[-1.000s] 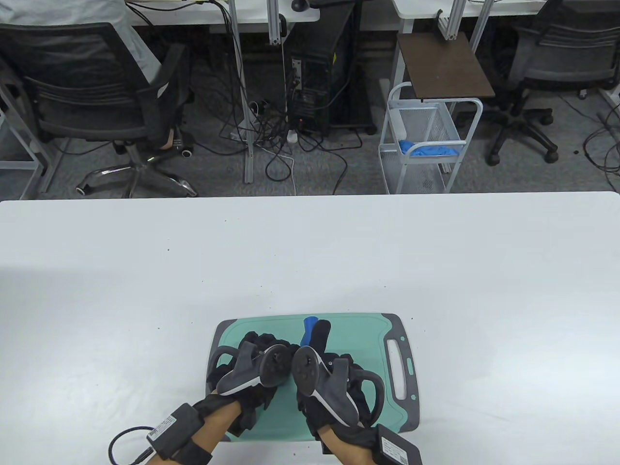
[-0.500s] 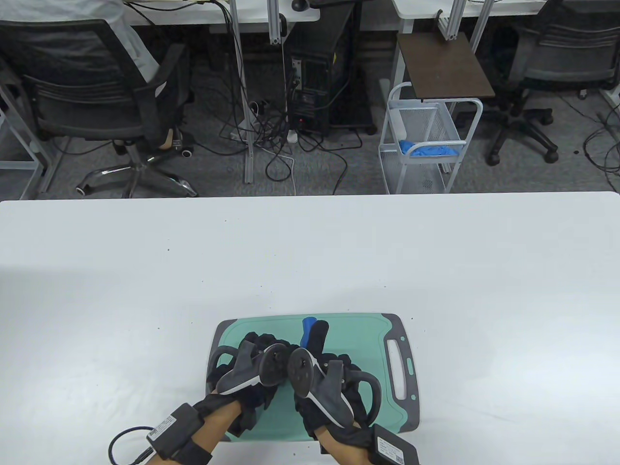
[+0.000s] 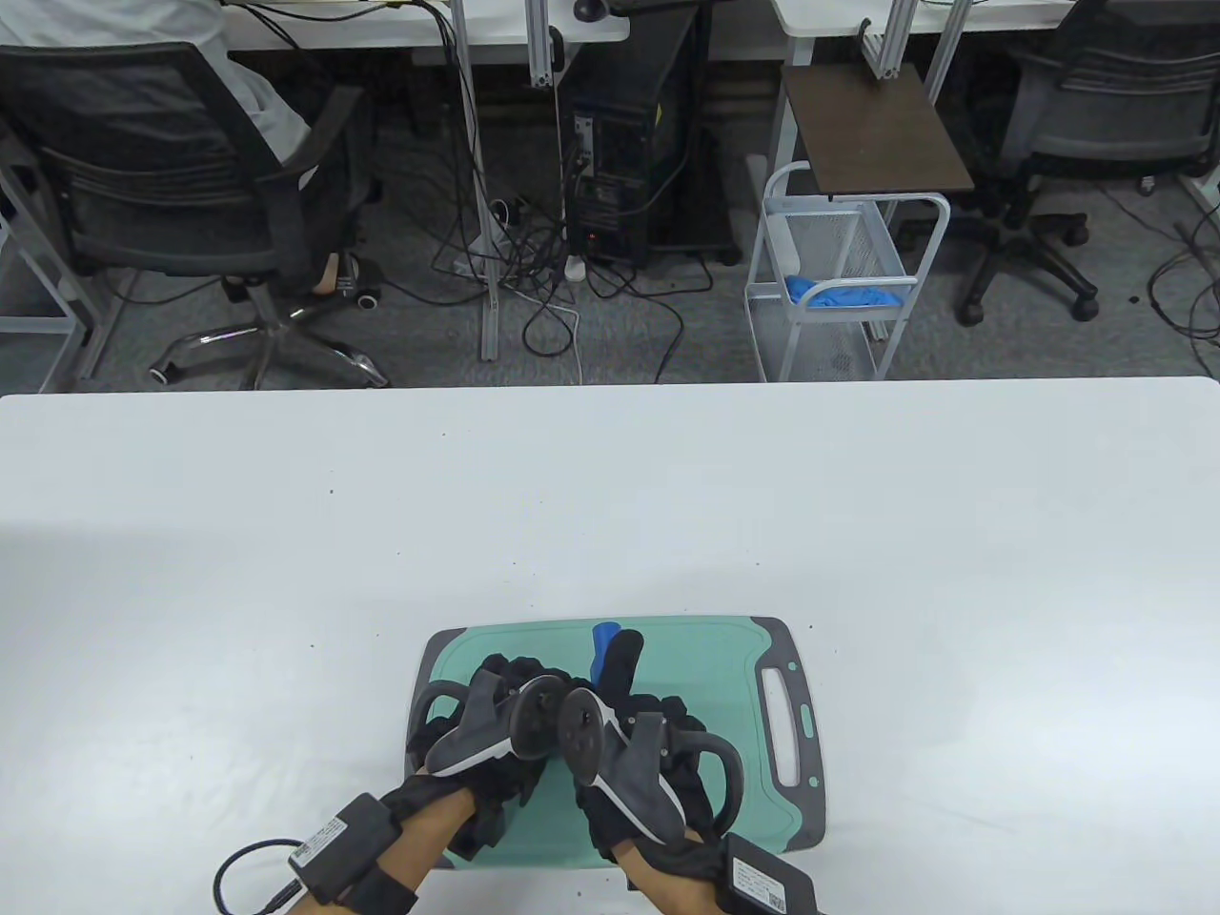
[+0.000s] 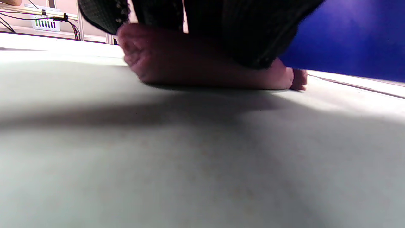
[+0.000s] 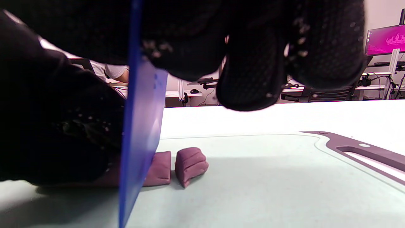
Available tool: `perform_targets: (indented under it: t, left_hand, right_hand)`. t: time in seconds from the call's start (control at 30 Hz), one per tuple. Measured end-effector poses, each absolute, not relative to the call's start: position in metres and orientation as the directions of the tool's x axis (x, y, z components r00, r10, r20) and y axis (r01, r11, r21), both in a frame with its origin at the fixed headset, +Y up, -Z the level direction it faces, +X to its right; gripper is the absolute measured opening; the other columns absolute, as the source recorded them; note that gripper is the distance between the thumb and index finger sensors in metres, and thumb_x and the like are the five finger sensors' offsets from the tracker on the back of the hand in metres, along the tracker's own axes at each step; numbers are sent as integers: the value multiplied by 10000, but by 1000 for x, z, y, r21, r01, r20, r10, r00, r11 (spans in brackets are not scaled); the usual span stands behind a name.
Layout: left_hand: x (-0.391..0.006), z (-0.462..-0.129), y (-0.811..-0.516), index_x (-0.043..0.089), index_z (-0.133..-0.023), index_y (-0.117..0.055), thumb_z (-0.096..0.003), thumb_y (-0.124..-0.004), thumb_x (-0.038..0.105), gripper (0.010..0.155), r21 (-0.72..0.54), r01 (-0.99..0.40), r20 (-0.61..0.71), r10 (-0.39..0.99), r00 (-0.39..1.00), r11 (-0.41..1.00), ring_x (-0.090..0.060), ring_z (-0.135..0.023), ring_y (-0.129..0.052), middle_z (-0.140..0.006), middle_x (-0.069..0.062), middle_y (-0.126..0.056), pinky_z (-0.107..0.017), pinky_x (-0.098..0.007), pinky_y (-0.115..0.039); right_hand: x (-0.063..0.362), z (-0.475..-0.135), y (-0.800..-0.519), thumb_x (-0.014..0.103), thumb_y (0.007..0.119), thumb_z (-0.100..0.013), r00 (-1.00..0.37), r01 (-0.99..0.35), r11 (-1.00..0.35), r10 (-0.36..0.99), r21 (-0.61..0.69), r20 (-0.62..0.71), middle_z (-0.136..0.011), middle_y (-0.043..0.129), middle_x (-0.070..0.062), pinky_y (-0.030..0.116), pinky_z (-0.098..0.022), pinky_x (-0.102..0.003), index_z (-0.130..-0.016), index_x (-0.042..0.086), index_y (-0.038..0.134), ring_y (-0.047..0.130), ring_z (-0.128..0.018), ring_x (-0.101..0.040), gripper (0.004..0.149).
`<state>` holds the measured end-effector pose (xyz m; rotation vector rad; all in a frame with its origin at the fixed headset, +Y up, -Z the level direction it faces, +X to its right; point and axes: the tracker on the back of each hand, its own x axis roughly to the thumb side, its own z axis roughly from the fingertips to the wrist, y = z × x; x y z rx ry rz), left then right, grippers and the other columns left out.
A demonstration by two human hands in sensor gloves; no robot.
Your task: Slice plasticine roll into thin flakes
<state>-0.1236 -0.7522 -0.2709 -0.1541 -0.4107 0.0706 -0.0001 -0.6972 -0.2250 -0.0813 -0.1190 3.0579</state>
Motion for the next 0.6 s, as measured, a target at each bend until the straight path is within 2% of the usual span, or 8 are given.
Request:
perform_targets:
  t: [0.6]
  left_hand:
    - [-124, -271, -752, 424, -894, -772, -383, -845, 408, 517, -165, -37, 391, 99, 915, 986, -255, -984, -848, -980, 153, -859, -768, -556, -641]
  right_hand:
    - [-4, -226, -701, 406, 812, -460, -998, -49, -994, 53, -95, -40, -400, 934, -34, 827, -404, -582, -1048, 72, 339, 987, -480, -344, 826]
